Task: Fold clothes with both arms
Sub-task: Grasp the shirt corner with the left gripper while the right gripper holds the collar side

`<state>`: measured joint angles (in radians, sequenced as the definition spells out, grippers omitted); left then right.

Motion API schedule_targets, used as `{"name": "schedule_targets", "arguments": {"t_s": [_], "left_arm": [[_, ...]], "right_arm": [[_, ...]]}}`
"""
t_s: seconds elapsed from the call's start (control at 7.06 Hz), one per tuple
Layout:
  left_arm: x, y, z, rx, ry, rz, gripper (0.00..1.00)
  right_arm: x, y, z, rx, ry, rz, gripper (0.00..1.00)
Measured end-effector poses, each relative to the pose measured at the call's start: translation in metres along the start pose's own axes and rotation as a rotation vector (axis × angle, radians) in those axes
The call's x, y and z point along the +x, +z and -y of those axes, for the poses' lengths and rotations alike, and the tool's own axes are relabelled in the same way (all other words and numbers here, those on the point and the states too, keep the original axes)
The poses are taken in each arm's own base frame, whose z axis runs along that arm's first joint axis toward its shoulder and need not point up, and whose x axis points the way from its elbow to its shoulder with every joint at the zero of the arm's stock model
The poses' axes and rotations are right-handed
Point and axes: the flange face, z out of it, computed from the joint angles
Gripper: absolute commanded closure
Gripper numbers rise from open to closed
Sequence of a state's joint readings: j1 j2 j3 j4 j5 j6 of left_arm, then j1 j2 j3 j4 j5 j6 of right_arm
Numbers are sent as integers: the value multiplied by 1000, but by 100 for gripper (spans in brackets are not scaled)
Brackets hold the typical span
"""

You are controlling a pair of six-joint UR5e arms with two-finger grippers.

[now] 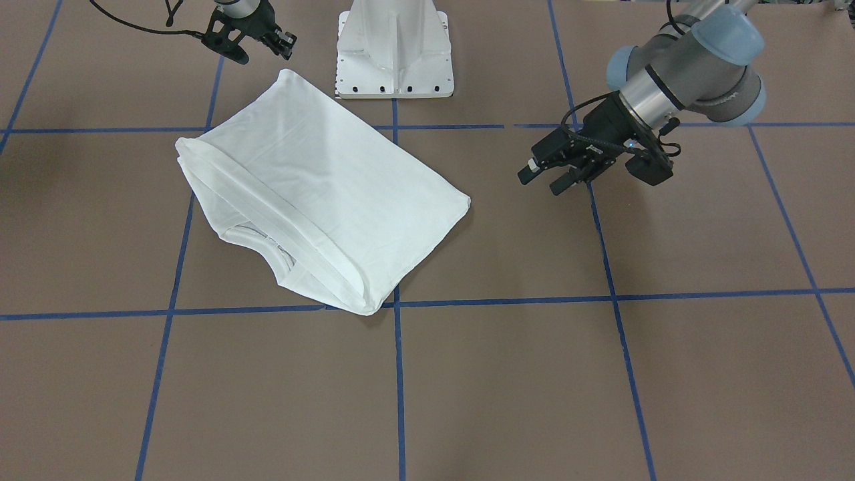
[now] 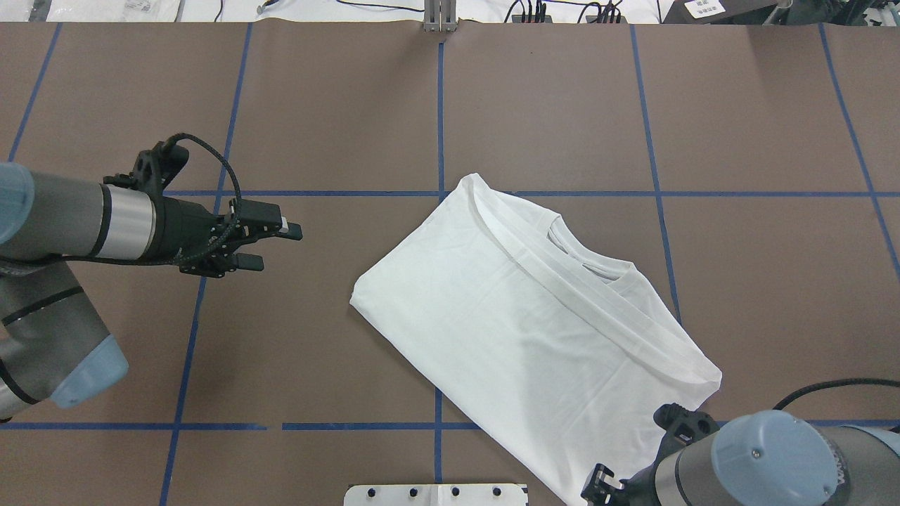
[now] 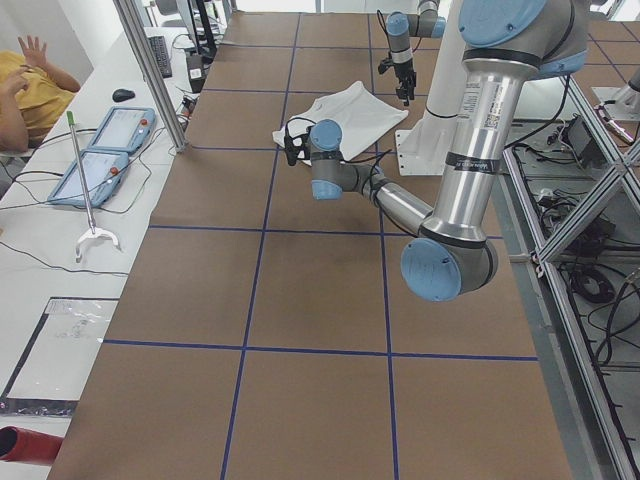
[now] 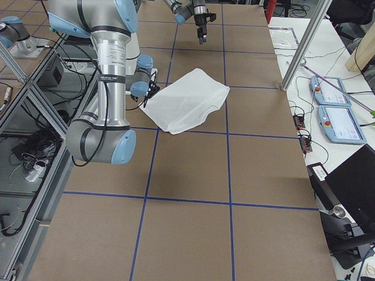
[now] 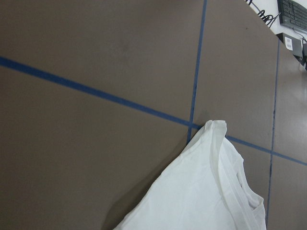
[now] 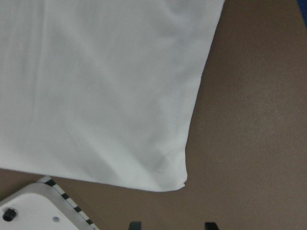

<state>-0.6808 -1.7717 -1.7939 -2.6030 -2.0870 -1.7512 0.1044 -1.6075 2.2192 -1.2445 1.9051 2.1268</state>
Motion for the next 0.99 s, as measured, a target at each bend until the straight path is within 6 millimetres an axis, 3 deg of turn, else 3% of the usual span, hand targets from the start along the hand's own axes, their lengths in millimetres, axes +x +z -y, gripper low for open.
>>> {"name": "schedule_targets", "arguments": {"t_s": [0.28,0.43,0.71,0.99], "left_arm": [[-3,49,-43,-58,-70,64,2],[8,79,-61,-42,-118,108,6],[27,125,-78,-23,-172,183,21],[27,143,-78,-11,-184,216,32]], "right_arm": [[-42,-44,51,83,72,136,0],[-62,-64,83,136,87,195,0],[-88,-68,126,211,51,220,0],[-93,-61,138,227,45,209,0]]}}
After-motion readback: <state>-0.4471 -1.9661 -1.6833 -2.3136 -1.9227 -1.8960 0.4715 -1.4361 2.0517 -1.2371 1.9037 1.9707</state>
